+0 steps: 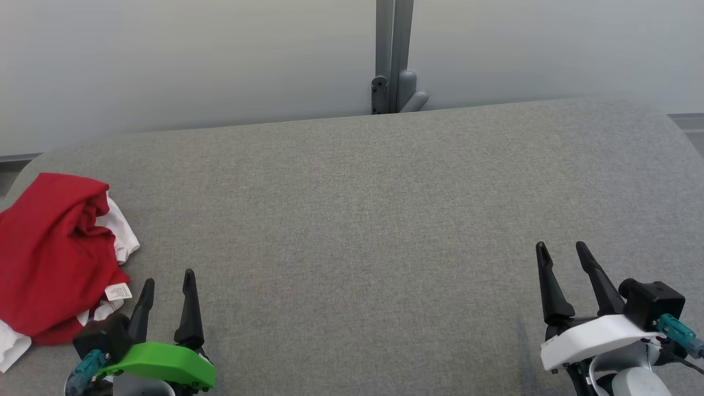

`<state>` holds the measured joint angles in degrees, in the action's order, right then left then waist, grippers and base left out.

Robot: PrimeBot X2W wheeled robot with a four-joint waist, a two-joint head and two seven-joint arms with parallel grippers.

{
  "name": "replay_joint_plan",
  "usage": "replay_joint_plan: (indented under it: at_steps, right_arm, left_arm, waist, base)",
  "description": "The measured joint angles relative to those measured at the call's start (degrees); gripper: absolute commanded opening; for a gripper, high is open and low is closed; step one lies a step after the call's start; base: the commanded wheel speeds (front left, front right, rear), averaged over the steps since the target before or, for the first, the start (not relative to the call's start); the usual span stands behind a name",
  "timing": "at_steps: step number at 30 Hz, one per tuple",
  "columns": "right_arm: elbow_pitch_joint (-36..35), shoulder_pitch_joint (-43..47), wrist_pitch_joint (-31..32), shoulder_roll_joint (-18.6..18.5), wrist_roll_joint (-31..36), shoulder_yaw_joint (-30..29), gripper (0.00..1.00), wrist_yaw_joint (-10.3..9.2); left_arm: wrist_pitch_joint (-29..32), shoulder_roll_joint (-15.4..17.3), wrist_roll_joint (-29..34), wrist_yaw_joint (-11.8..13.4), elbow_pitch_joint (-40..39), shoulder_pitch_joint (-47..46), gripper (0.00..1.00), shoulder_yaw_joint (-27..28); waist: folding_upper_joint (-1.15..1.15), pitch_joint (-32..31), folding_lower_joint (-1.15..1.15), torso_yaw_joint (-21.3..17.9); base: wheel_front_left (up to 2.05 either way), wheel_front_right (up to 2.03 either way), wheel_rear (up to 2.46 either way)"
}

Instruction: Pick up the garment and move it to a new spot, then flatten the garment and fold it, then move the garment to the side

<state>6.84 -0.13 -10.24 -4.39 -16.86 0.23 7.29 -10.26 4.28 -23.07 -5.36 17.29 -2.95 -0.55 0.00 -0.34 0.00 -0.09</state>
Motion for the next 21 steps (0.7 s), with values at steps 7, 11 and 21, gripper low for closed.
replay_joint_plan:
  at_steps: [7, 11, 21]
  right_arm:
    - [-0.4, 0.4, -1.0, 0.0, 4.0, -1.2, 1.0, 0.01]
    - [-0.6, 0.5, -1.5, 0.1, 6.3, -1.7, 1.0, 0.09]
    - [-1.0, 1.0, -2.5, 0.4, 10.6, -3.6, 1.0, 0.1]
  left_arm:
    - [-0.9, 0.1, 4.2, 0.0, 0.4, 0.0, 1.0, 0.1]
    - [-1.5, 0.2, 6.2, -0.1, 0.5, 0.1, 1.0, 0.2]
    - [-2.6, 0.2, 10.8, -0.2, 0.6, 0.6, 1.0, 0.3]
  waist:
    - [0.0, -0.1, 0.0, 0.0]
    - [0.0, -0.1, 0.0, -0.1]
    - [0.0, -0.2, 0.0, -0.2]
  base:
    - [0.0, 0.0, 0.0]
    - [0.0, 0.0, 0.0]
    - [0.0, 0.0, 0.0]
